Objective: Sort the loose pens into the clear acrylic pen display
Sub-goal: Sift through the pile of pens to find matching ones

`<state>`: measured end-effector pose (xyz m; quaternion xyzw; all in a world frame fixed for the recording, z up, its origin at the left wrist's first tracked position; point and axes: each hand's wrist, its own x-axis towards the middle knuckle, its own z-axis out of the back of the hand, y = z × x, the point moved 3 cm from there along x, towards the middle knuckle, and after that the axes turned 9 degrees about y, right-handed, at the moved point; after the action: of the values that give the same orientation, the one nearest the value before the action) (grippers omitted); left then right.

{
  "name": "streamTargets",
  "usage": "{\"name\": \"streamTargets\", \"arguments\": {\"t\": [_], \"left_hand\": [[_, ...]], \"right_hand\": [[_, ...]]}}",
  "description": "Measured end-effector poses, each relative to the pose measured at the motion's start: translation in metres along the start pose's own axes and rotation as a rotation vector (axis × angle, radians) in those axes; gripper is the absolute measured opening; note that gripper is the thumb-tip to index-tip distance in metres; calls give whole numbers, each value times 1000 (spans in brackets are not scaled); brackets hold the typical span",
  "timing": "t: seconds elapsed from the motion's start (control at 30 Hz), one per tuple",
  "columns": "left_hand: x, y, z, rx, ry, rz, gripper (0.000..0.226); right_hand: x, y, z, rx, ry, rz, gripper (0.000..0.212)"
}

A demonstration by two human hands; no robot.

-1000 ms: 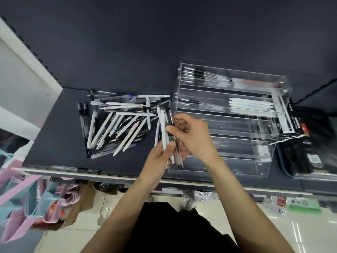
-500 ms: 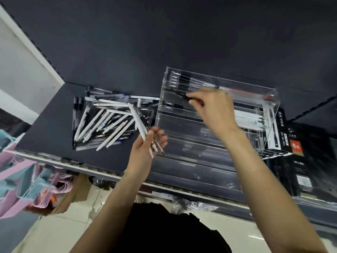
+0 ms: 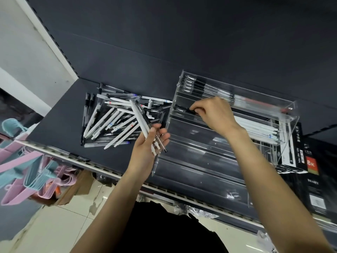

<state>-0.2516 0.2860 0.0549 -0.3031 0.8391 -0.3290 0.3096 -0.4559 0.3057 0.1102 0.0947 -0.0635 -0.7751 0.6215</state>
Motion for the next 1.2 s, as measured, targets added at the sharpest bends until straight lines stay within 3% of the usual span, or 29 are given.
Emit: {"name": "streamTargets", "arguments": {"t": [0.27, 0.43, 0.5, 0.7, 0.9, 0.97, 1.07, 1.2], "left_hand": [[0, -3, -5, -62, 60, 31, 24], [-1, -4, -13, -139, 96, 65, 26], [-1, -3, -18, -135, 100, 65, 26], [-5, 1, -22, 109, 128, 18, 28], [-7, -6, -19, 119, 94, -92, 27], [-6, -10, -12, 69, 34, -110, 28], [-7, -14, -3, 40, -14, -86, 27], [-9, -12, 1, 59, -48, -58, 25]], "right_hand": [[-5, 3, -3, 58, -18, -55, 24], [-27, 27, 2, 488, -258, -124, 16], [-39, 55, 0, 620, -218, -89, 11], [-39, 85, -20, 446, -90, -157, 25], [-40, 73, -3, 845, -213, -141, 10], [-46, 51, 12, 727, -326, -151, 15], [-54, 18, 26, 214, -443, -129, 16], [-42, -4, 16, -49, -315, -112, 11]]}}
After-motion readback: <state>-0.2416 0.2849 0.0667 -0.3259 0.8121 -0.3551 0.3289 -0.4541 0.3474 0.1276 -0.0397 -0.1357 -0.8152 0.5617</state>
